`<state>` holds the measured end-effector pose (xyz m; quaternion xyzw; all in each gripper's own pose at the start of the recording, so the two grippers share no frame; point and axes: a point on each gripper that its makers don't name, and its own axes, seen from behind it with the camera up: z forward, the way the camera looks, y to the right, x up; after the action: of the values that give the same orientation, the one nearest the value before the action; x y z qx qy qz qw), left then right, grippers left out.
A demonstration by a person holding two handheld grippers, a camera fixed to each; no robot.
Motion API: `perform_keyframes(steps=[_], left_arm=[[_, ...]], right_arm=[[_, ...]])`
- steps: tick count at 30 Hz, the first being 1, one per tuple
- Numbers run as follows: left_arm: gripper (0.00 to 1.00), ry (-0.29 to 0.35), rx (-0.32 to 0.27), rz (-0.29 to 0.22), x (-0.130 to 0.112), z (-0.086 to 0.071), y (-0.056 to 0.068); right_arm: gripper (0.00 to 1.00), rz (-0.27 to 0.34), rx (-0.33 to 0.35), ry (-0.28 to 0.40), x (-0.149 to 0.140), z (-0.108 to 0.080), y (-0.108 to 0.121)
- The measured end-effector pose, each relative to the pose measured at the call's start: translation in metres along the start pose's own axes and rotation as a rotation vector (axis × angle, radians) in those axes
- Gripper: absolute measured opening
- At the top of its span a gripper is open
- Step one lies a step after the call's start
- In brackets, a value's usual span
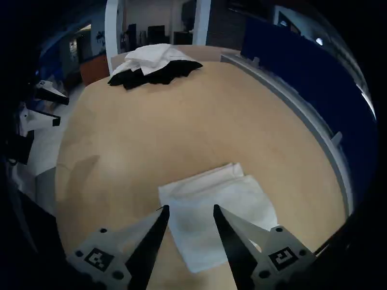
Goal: Fold towel
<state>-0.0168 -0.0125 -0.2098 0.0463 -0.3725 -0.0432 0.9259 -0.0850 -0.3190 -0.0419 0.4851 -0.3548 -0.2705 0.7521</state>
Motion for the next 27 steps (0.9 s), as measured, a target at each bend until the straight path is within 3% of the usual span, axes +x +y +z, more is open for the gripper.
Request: perform_keyframes(steps=[9,27], left_arm=[[0.91,0.004,-0.005,0.006,0.002,-0.001,0.005],[0.91,0.009,-0.016,0.018,0.009,0.0,0.011]], right_arm=[[0.7,0.014,-0.014,0.0,-0.009,-0.008,0.003],[0.7,0.142,-0.067,-0.07,-0.083,-0.032,-0.002]])
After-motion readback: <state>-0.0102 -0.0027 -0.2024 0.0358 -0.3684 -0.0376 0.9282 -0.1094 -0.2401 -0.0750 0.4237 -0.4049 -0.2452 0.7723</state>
